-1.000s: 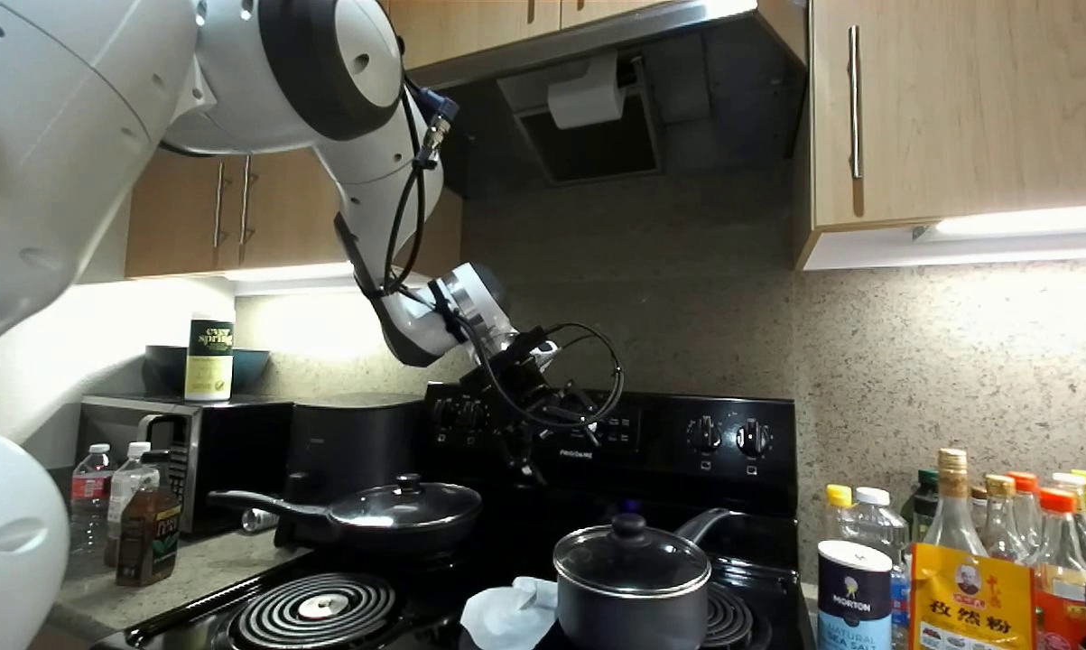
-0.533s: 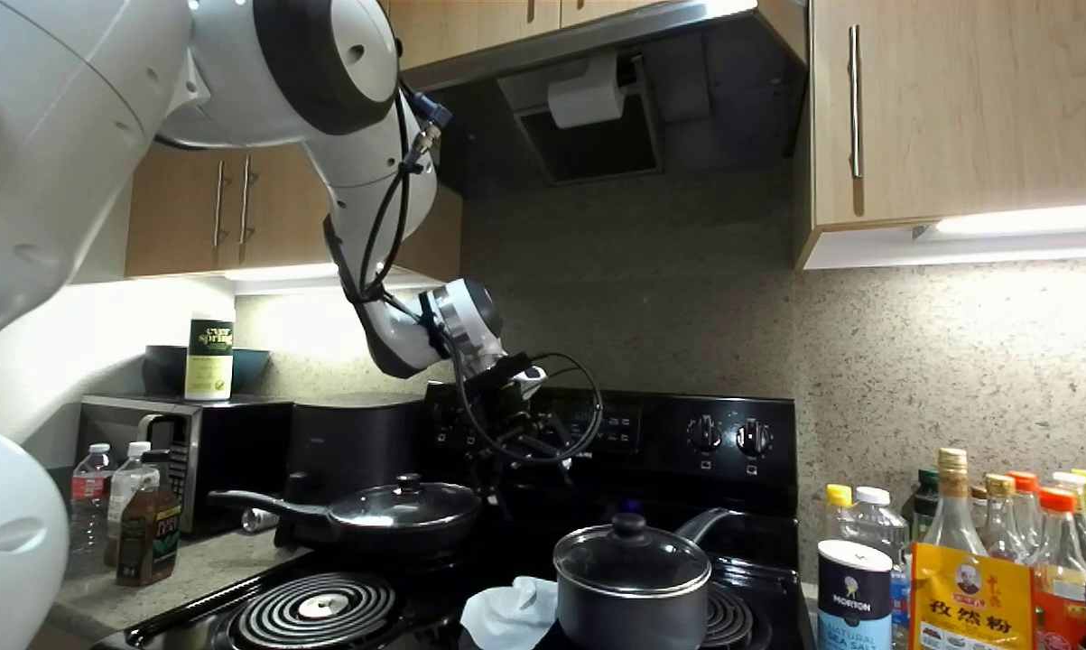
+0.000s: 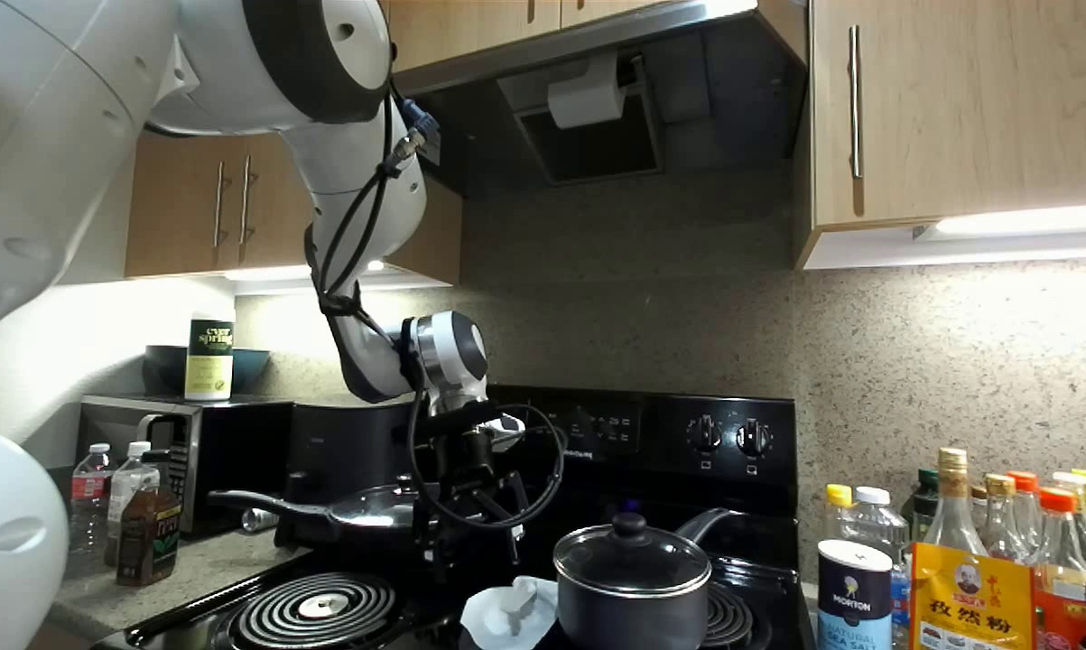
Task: Move the pot from the right bottom plate to the right top plate of the stove
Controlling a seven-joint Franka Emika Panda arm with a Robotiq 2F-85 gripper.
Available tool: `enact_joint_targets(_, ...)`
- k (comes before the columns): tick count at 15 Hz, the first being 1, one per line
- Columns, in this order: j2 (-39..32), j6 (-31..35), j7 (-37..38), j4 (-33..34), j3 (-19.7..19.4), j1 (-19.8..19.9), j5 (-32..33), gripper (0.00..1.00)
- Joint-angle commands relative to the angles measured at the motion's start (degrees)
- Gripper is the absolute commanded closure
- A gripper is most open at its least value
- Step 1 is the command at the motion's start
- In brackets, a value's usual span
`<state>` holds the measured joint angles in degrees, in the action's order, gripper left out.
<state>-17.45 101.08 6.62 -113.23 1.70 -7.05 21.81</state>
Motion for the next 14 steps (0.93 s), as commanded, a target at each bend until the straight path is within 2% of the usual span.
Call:
enact_joint_targets(1, 1.45, 7.76, 0.57, -4.23, -0.05, 1.59, -1.97, 0.00)
enact_joint_targets(4, -0.83, 17.00, 1.40, -4.39, -1.79, 1.94, 2.14, 0.00)
enact_joint_targets(7, -1.77, 21.72, 1.74, -4.15, -3.81, 2.32, 4.79, 0.00)
enact_joint_targets(11, -2.07, 23.93, 1.25, -4.37, -5.01, 2.57, 5.09, 0.00)
enact_joint_targets(14, -1.82, 23.09, -0.99, -4.00, -4.62, 2.28, 4.94, 0.00)
